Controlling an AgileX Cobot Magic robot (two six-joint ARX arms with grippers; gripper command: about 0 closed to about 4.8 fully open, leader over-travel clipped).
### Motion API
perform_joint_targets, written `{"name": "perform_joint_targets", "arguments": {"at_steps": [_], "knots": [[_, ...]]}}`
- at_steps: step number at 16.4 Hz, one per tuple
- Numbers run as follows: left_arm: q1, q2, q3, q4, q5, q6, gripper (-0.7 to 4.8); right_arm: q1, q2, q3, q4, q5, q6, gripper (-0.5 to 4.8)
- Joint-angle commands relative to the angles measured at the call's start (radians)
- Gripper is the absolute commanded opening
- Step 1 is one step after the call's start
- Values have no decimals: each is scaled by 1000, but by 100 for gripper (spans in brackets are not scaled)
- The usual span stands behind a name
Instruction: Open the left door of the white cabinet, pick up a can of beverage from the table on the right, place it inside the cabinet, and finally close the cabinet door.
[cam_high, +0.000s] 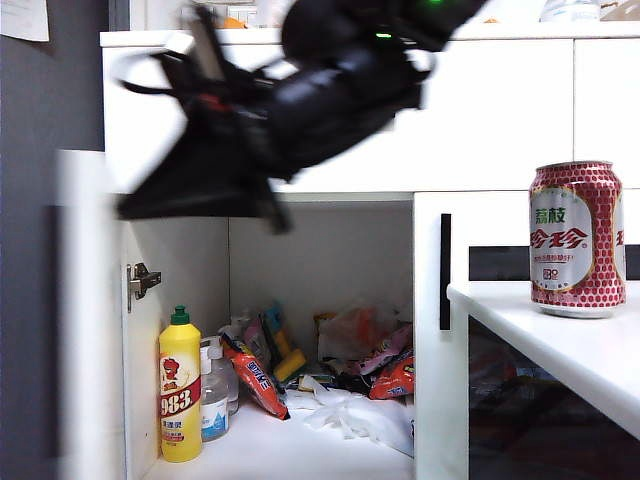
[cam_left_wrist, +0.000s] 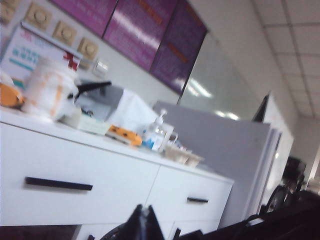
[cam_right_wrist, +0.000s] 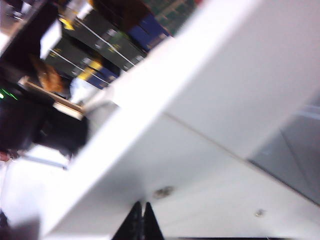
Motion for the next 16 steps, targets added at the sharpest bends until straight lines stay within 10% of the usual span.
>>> {"name": "perform_joint_targets", "arguments": {"at_steps": [1,9,10,11,16], "knots": [[-13,4,27,-68,56,-37,-5,81,21,9,194,-18,117,-5],[-14,45,26,-151,80,-7,12,-120,-356,10,143,273,93,-5],[-14,87,22,-153,82,-7,135,-166,-475,10,65,376,21,-5],[-14,222,22,-105,106,-7,428,-228,-718,10,-118,656,-109,-5],[-17,716,25,325,150,-7,445,-287,-1156,-71,-589,959,-144,-5]]}}
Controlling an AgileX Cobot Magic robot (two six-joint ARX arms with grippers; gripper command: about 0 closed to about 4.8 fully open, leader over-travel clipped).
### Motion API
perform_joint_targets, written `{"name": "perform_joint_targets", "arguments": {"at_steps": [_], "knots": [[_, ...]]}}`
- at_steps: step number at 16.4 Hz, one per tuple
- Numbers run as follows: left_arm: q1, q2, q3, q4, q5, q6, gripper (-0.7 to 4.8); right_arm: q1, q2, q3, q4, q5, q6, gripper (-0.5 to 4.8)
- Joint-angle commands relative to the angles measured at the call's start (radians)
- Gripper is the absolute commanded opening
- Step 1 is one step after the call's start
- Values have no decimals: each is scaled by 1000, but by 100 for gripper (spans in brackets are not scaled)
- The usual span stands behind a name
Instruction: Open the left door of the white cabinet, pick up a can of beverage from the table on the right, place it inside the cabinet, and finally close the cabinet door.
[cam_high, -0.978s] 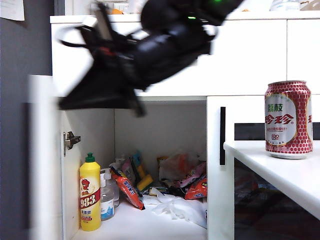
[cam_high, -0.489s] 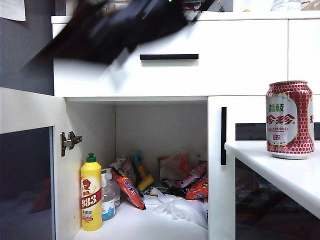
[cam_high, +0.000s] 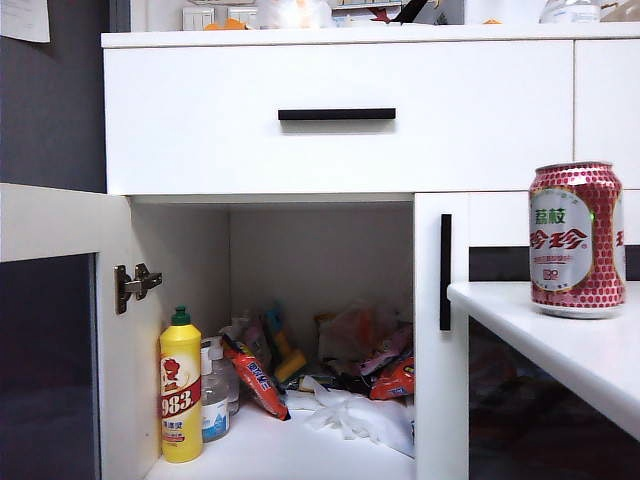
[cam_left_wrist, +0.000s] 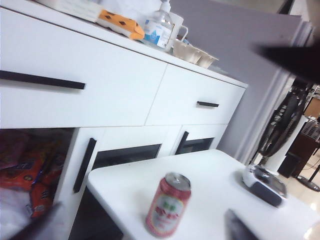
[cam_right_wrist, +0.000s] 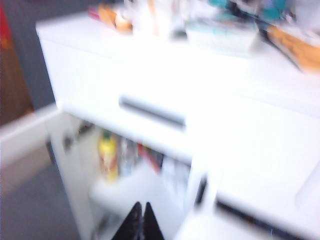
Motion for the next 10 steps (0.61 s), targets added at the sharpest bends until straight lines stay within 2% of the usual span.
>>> {"name": "perform_joint_targets", "arguments": {"at_steps": [1,4,5,6,7,8,9,10], "knots": [[-3,259,5,232,58,4,447,6,-197,-140,-221,107,72,-5],[-13,404,5,338,96,-16,473,6,-413,-333,-192,137,217,4],[-16,436,5,362,93,-26,473,6,-499,-414,-157,147,242,60],[-15,447,5,373,87,-26,473,6,-560,-483,-104,116,268,183],[-16,451,6,375,85,-26,473,6,-598,-541,-47,87,290,279],[-16,451,5,372,85,-26,473,6,-628,-603,19,74,312,350],[-13,450,5,371,85,-24,477,6,-630,-690,119,58,317,416],[-8,450,5,371,85,-24,477,7,-613,-747,188,58,320,427]]}}
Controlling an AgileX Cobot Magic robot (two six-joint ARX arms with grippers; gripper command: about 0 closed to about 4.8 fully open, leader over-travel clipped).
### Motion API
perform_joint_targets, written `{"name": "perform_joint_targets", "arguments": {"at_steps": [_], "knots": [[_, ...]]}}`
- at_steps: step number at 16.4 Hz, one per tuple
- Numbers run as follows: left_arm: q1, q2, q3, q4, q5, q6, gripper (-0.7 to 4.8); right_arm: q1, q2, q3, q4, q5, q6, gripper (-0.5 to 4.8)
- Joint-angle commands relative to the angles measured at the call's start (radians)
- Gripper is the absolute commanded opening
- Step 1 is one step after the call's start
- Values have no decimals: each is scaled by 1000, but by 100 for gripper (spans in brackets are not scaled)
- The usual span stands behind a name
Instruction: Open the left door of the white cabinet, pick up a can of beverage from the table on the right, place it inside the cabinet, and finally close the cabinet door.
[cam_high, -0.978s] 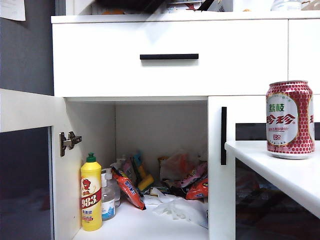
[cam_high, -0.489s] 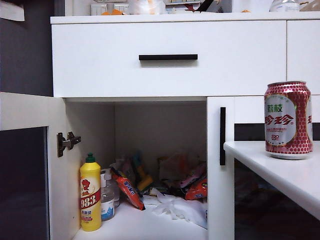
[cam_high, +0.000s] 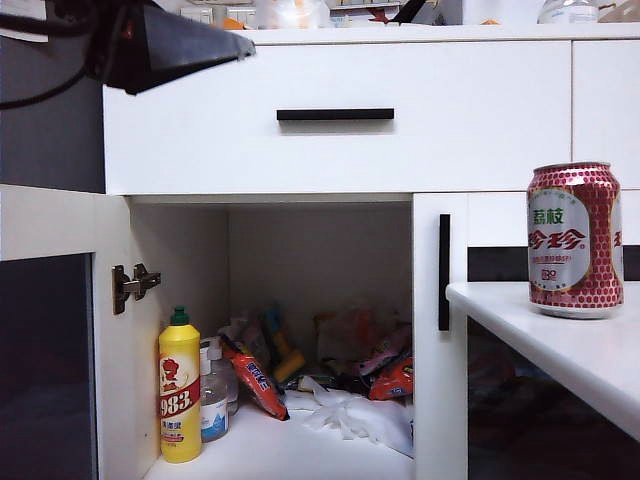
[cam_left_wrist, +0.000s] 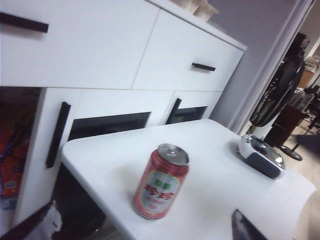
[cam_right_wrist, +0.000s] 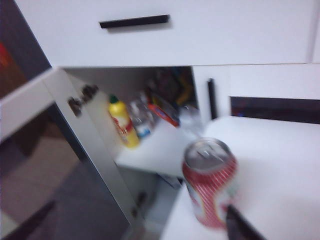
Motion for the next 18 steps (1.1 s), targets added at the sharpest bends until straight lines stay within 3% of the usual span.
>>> {"name": "perform_joint_targets", "arguments": {"at_steps": [1,4,5,9,12,18], "knots": [[6,-2,4,11,4,5,477,2,48,-129,231,5,17,432],[9,-2,4,11,4,5,479,1,193,-254,442,92,-41,440],[9,-2,4,9,5,5,479,1,257,-286,511,119,-76,466],[11,-2,4,5,4,5,479,-1,536,-349,678,244,-157,473],[11,-2,4,3,4,5,479,-2,683,-389,929,240,-175,479],[11,-2,4,-34,4,5,479,-68,983,-392,1184,207,-137,479]]}}
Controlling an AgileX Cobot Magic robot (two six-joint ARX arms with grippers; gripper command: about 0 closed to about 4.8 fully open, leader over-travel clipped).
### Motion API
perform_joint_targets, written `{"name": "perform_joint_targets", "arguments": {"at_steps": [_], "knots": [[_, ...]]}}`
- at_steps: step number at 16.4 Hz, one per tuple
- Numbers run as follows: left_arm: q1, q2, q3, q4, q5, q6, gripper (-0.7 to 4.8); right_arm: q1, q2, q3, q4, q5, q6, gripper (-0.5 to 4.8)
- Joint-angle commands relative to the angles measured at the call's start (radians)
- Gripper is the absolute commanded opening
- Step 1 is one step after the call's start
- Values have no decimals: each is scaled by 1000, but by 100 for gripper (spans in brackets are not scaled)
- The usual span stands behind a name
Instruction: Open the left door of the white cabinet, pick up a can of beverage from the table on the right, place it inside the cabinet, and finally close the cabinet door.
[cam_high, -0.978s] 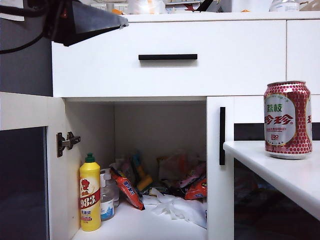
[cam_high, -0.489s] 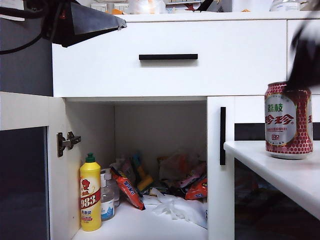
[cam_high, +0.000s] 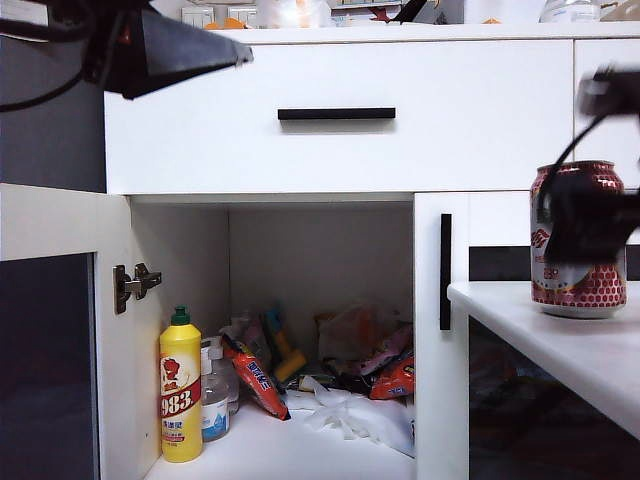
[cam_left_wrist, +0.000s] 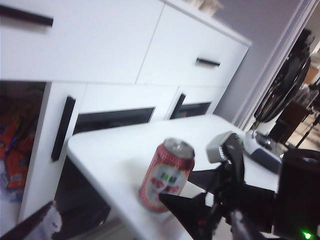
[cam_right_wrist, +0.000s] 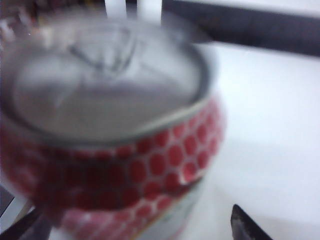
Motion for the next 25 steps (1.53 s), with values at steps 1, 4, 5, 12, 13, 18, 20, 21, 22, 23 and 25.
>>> {"name": "perform_joint_targets", "arguments": {"at_steps": [1,4,5,12,13,18,20,21,22,23,25], "knots": [[1,-3,4,-6,4,5,479,-12,151,3,227,-49,23,479],[3,-5,4,-24,4,5,479,-12,275,4,401,-48,24,479],[5,-6,4,-27,3,5,479,-12,295,4,424,-48,24,479],[5,-6,4,-41,4,5,479,-13,324,4,435,6,27,279],[5,-6,4,-40,3,5,479,-13,324,4,435,4,27,225],[8,-8,4,-43,-42,5,479,-11,319,31,494,-143,-15,160],[26,-31,4,-44,-38,5,479,-5,273,103,481,-253,-16,160],[38,-55,4,-48,-47,5,479,5,244,150,442,-257,-23,160],[66,-117,4,-77,-60,5,479,18,206,253,351,-290,-26,161],[86,-169,4,-129,-60,5,479,21,205,349,274,-327,-27,162],[100,-269,4,-245,-69,10,479,21,229,502,183,-367,-44,162]]}}
